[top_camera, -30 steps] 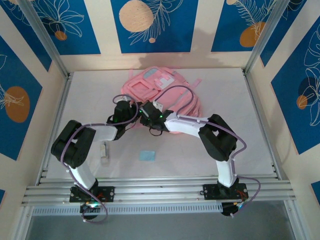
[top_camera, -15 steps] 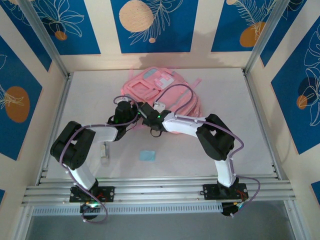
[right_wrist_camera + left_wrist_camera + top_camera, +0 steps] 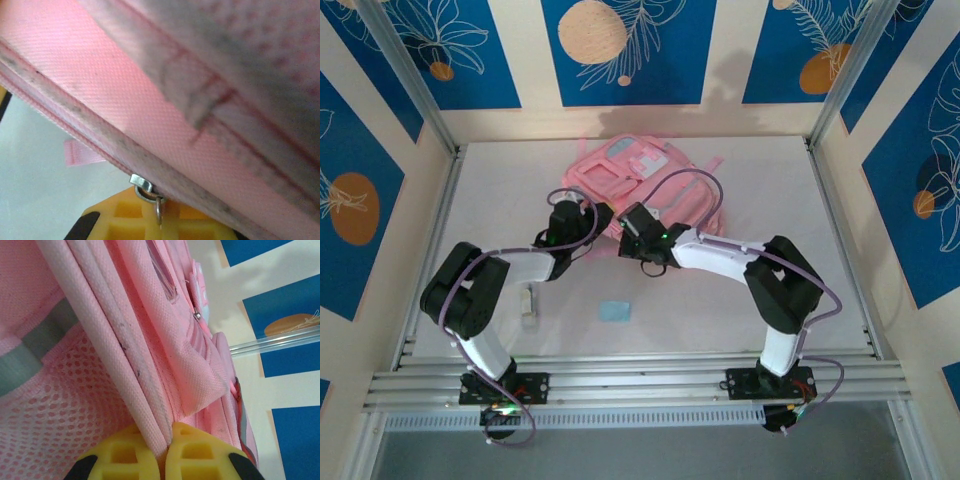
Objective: Pack the student bag
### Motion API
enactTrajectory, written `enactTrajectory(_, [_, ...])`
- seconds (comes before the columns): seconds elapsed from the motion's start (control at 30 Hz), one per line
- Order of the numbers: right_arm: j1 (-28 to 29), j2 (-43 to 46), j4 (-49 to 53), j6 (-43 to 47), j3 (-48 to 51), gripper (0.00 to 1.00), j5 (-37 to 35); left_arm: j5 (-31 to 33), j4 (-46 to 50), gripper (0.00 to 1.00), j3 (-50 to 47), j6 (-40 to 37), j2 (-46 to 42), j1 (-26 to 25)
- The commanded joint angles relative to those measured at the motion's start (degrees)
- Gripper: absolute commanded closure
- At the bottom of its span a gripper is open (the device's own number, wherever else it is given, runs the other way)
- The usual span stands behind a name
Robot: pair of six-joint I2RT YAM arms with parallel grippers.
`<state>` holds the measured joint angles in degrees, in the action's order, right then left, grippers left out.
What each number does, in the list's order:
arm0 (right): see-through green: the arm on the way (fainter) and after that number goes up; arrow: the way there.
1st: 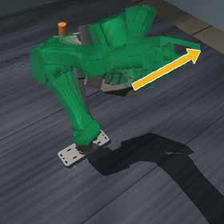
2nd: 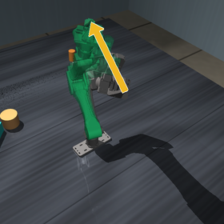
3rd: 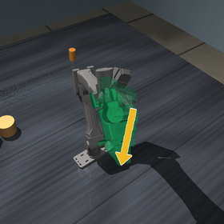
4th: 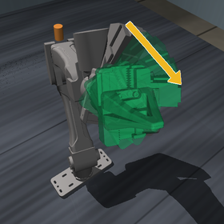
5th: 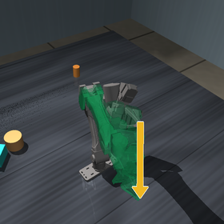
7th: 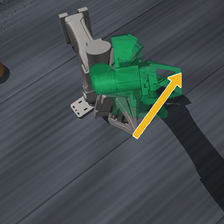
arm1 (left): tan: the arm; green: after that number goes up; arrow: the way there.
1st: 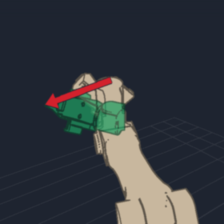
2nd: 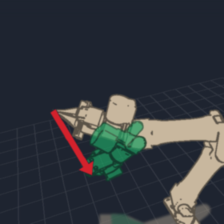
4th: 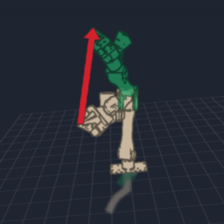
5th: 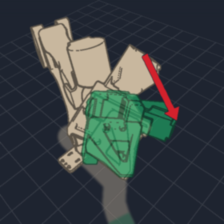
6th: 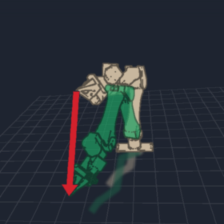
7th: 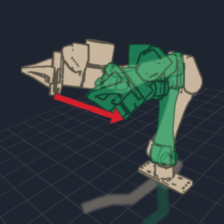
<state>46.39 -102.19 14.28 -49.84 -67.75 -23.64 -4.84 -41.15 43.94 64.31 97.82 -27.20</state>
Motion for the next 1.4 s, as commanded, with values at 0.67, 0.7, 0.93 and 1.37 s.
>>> enactTrajectory(0.67, [-5.52, 7.48, 21.66, 11.35, 5.94, 1.0, 11.6, -1.4, -0.82, 1.0, 3.62, -6.53, -0.43, 4.05])
enactTrajectory(0.7, [-6.27, 7.94, 22.77, 12.77, 6.02, 1.0, 12.04, -2.18, 0.04, 1.0, 4.13, -7.02, -0.28, 4.55])
enactTrajectory(0.93, [-13.21, 8.68, 29.71, 26.58, 3.86, 1.0, 14.89, -7.82, 4.06, 1.0, 7.35, -10.31, 2.2, 7.23])
enactTrajectory(1.37, [-17.07, 6.12, 32.37, 29.8, -6.43, 0.98, 16.78, -19.61, 7.14, 0.81, 9.58, -11.21, 3.0, 8.14])
